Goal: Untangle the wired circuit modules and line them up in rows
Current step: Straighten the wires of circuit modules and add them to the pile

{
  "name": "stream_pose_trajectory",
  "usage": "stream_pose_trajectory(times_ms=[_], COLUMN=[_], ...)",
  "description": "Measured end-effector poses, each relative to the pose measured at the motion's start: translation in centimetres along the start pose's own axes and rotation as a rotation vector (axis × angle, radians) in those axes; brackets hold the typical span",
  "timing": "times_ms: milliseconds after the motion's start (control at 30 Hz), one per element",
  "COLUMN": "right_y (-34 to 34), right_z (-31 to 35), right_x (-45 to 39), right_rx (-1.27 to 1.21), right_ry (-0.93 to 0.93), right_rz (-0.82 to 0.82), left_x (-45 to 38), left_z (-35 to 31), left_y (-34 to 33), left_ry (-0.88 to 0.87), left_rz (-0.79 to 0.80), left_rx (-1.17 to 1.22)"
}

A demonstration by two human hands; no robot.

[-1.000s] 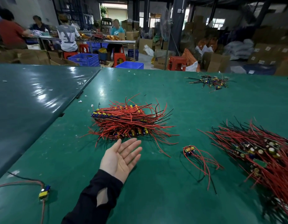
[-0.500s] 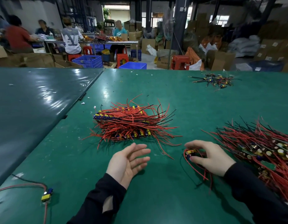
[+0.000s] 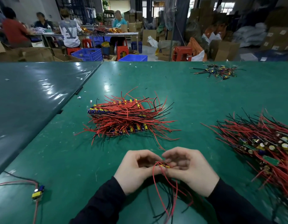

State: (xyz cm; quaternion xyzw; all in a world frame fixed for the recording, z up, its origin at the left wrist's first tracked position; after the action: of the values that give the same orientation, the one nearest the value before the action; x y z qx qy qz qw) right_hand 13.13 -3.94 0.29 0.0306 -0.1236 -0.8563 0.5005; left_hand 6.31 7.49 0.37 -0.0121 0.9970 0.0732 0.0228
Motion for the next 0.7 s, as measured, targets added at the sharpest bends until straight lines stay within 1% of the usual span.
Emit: stream_pose_trajectory(times_ms=[167, 300, 400, 600, 700], right_y=[0.35, 0.62, 0.33, 0.02, -0.34], right_z=[-0.7, -0.34, 0.05, 0.18, 0.28], right_x=[-0.19, -0.06, 0.0, -0.17, -0.14], right_rx=[-0.045, 0.055, 0.097, 0.01, 0.001], right_ry=[-0.047, -0.013, 0.017, 0.066, 0.075], right_rz=[0.018, -0.012, 0.016, 0.041, 0.082], left_x=[-0.01, -0.04, 0.02, 0.12, 0.15], left_z=[-0.05, 0.13, 0.03, -0.47, -0.45], left_y=[0.26, 0.18, 0.29, 0.66, 0.76], left_ry=[-0.026, -0.026, -0.034, -0.051, -0.046], left_rz=[-0.005, -0.003, 0.001, -0.03, -0.027], left_rx=[0.052, 0.117, 0.138, 0.018, 0.067])
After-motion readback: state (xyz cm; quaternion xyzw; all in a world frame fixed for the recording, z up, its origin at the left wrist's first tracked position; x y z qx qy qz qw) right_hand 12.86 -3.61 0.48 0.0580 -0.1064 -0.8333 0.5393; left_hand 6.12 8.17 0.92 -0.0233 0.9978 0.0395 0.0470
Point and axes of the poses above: each hand's wrist, its own x-axis away from the middle knuckle, its own y-axis out of the back of the hand, z = x × y, the point moved 9 cm from there along -x, towards the middle knuckle, and after that the axes turned 15 degrees about z, right-handed, at the moved point
